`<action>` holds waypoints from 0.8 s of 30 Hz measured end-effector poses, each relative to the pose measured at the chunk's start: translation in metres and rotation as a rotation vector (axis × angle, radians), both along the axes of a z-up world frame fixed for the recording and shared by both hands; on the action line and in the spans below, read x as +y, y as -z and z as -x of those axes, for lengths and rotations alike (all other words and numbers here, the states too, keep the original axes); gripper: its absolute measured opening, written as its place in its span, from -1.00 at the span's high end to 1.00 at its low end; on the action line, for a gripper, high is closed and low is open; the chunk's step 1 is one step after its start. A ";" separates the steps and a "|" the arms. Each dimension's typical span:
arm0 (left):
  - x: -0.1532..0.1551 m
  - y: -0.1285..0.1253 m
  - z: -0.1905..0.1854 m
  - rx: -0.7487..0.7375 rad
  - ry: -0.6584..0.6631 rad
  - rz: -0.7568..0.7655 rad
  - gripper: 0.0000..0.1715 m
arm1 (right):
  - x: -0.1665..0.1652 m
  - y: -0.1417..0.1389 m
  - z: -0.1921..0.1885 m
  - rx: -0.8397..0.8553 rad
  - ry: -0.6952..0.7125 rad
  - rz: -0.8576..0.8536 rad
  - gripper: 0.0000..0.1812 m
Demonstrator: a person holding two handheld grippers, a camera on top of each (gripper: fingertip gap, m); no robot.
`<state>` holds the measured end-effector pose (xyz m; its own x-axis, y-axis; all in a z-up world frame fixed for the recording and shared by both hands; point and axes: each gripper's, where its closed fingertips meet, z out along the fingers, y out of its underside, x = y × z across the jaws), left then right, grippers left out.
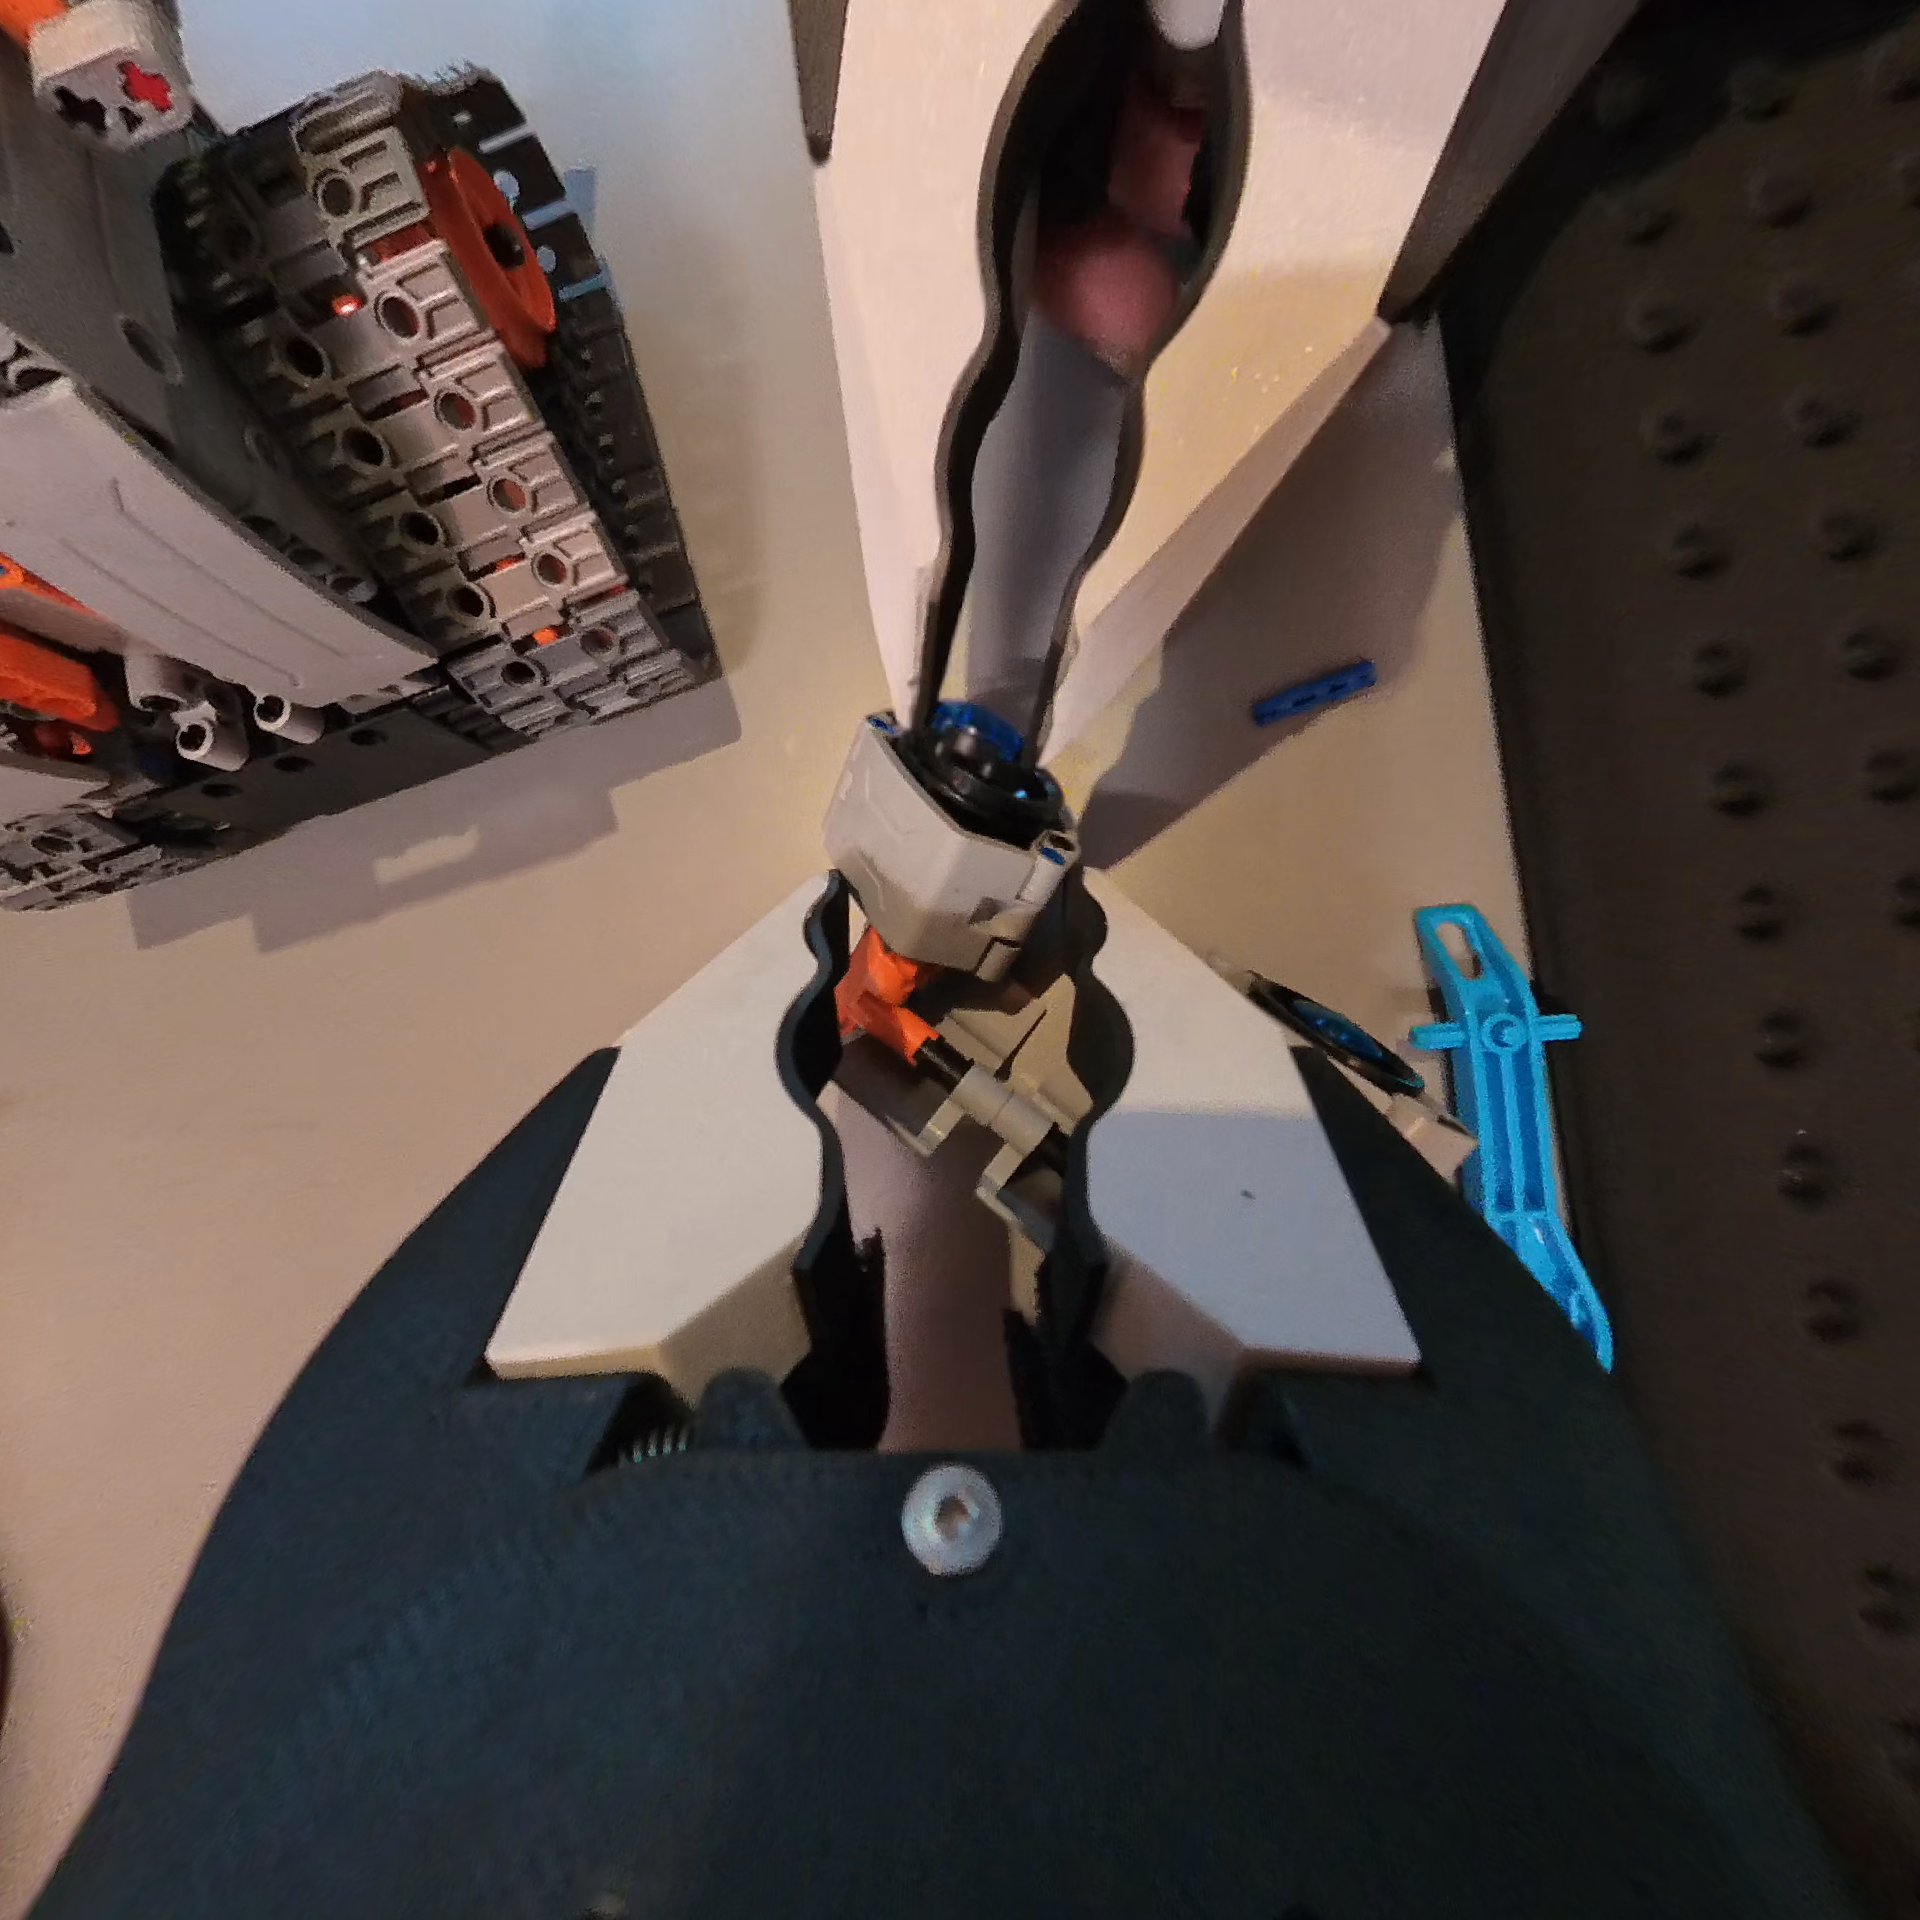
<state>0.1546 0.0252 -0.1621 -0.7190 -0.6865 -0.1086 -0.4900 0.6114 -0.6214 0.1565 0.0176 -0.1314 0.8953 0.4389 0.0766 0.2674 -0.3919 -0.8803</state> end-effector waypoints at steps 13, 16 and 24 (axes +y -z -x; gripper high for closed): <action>-0.006 -0.007 -0.004 -0.003 -0.067 0.232 0.57 | -0.006 0.006 -0.006 -0.114 0.006 0.000 0.86; -0.006 -0.008 -0.005 0.008 -0.081 0.273 0.57 | -0.005 0.006 -0.007 -0.150 0.009 -0.011 0.86; -0.004 -0.006 -0.006 0.008 -0.107 0.311 0.58 | -0.003 0.008 -0.008 -0.156 0.011 0.016 0.86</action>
